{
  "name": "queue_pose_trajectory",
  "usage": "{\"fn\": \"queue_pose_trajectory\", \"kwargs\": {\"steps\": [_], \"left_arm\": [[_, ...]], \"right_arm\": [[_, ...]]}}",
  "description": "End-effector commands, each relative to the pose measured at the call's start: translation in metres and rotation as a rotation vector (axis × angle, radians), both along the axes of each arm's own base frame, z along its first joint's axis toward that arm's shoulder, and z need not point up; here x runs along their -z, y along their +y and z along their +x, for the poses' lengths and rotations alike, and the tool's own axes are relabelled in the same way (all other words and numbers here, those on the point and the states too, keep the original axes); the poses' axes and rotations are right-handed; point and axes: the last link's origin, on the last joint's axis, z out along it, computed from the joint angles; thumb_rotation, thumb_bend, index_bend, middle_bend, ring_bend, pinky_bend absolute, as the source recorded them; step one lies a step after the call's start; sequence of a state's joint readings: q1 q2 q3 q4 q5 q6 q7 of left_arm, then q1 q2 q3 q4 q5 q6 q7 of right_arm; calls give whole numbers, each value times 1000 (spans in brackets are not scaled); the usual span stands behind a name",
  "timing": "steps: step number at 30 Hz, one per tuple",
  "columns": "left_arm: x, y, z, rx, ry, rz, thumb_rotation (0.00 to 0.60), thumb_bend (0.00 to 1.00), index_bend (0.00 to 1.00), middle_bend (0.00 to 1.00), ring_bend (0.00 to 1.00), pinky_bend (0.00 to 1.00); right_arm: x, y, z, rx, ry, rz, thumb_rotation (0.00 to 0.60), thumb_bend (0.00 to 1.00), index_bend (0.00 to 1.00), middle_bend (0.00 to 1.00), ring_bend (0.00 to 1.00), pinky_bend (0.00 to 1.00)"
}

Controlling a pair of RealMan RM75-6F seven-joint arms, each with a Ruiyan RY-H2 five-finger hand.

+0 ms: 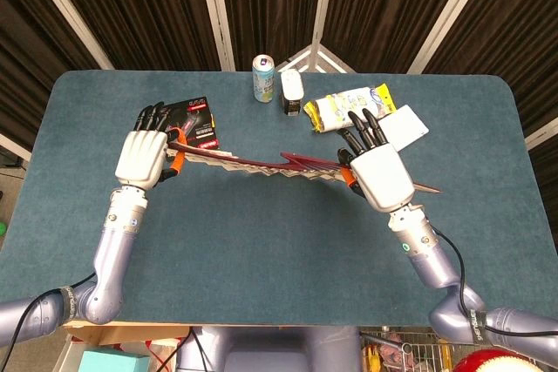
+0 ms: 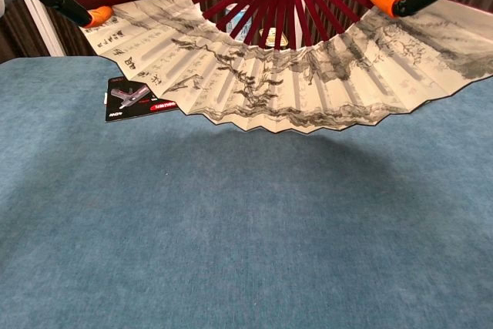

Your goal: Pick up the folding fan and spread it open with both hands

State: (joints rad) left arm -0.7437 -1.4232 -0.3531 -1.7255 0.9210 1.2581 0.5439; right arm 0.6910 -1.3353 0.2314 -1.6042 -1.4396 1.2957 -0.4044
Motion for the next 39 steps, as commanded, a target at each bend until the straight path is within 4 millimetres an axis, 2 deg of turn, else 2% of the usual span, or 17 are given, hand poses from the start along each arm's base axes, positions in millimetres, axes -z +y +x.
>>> {"fn": "queue_pose_trajectory", "kwargs": {"steps": [1, 13, 22, 32, 39], "left_arm": [[1, 1, 2, 5, -6, 3, 600, 642, 613, 120, 0, 0], [3, 9, 20, 33, -61, 27, 600, 642, 617, 120, 0, 0], [4, 12, 22, 40, -69, 38, 600, 643, 618, 120, 0, 0], [8, 12, 20, 53, -59, 43, 600, 643, 618, 120, 0, 0], [7, 17, 27, 64, -69, 58, 600, 642, 618, 120, 0, 0]], "right_arm": [[1, -2, -6, -2, 20, -10, 600, 557, 763, 279, 40, 0], [0, -14, -10, -42, 59, -75, 600, 557, 764, 281, 43, 0], [-2, -18, -18, -28, 71, -99, 600, 557, 766, 281, 43, 0], [6, -16, -30, -40, 126, -121, 600, 558, 769, 281, 50, 0], [6, -22, -28, -57, 131, -158, 600, 557, 769, 281, 51, 0]]}}
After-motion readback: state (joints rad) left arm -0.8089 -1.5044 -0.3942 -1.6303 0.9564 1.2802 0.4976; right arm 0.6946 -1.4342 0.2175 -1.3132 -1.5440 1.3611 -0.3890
